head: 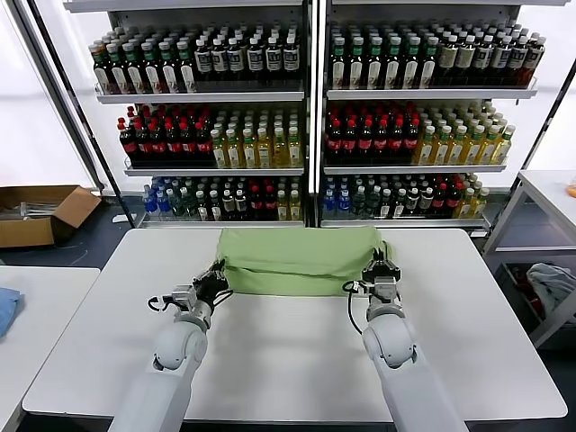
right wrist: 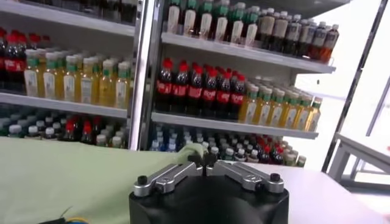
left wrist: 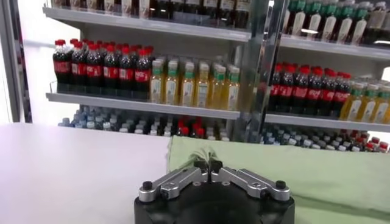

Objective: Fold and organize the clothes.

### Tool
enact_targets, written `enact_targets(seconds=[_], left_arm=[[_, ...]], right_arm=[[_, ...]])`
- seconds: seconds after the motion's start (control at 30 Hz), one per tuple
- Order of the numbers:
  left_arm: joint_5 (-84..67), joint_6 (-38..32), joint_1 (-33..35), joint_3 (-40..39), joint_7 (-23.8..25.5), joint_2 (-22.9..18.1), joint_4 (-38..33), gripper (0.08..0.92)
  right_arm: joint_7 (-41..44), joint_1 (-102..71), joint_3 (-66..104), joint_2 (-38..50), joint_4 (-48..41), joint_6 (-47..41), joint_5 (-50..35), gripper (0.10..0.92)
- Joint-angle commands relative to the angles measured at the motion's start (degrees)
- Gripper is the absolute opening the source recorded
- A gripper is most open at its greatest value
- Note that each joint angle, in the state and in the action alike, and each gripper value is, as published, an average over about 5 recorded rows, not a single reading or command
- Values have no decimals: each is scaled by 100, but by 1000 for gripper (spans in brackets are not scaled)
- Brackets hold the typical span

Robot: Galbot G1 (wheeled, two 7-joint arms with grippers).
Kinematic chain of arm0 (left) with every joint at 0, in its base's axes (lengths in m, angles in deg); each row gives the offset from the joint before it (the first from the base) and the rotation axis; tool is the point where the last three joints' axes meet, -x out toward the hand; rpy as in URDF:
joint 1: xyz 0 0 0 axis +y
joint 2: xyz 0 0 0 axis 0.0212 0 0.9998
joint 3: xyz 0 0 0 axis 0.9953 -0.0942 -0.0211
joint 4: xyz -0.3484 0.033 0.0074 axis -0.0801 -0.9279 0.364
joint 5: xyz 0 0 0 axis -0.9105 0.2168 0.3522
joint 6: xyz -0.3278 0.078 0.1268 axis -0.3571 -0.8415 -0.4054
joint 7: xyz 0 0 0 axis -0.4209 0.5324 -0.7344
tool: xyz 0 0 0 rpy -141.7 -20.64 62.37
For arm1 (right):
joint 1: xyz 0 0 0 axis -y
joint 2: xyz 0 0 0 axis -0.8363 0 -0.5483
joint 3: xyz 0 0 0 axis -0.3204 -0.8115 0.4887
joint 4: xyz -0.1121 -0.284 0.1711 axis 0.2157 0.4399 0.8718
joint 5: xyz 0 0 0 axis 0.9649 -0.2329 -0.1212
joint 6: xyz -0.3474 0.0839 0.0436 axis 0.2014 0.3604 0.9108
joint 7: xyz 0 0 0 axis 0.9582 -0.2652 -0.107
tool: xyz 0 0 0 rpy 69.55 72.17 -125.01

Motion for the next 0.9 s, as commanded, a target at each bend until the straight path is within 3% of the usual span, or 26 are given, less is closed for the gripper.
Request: enact_targets(seconds=[0.03,0.3,0.67,0.9], left_arm=[[-8,75,-174,-14,-24,5,220,130],[61,518,134,34,-254,104,-399,351],[84,735,524,76,-362,128,-1061,671],[214,850,774,158,-347,175,-1233,814]], right_arm=[[8,164,-23,-90,-298,-64,-88,249],[-1156,416,64,-605,-160,545,-1394,483],[-1430,204,83,-599,223,529,-1313,788],[-1354,-709,112,-137,1152,-394,-758,822]])
